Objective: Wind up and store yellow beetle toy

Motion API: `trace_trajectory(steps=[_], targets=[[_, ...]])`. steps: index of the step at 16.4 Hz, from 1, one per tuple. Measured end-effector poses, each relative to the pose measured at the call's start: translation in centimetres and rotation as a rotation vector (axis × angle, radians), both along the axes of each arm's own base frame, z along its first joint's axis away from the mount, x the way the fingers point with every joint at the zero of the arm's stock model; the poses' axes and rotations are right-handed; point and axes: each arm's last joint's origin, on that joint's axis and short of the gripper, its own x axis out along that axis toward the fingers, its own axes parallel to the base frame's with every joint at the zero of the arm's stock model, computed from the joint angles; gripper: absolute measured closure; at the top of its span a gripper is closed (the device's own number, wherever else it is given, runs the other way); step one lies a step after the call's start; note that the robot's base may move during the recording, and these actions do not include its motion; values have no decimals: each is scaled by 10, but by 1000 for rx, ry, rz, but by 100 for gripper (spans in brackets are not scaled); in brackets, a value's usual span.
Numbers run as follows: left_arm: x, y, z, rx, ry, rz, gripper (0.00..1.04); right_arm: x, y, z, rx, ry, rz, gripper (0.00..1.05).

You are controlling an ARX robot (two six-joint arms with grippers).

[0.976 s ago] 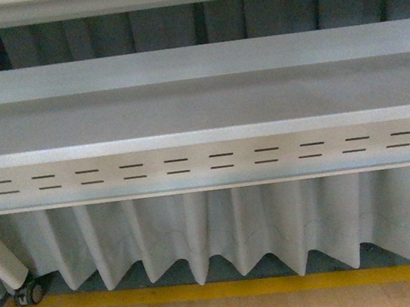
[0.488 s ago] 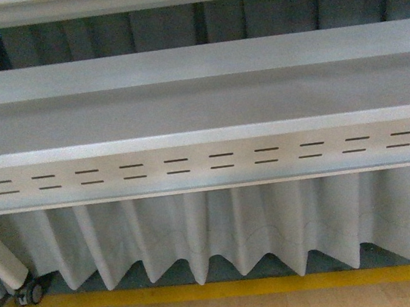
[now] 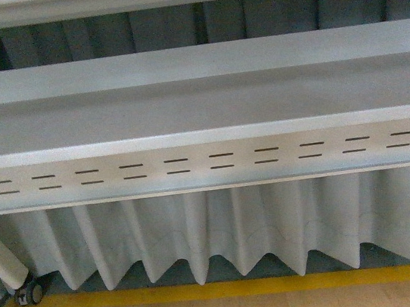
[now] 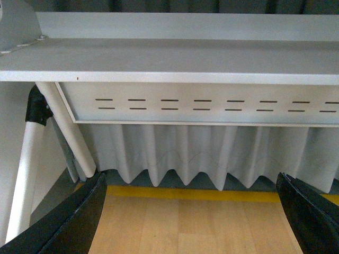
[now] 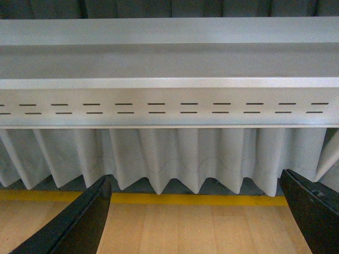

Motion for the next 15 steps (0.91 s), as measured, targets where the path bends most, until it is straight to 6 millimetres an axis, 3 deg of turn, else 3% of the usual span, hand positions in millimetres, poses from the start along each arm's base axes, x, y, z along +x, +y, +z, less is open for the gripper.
trace_trajectory(steps=[15], targets=[[0, 0, 0, 0, -1, 0, 7, 0, 0, 0, 0, 0, 1, 7]])
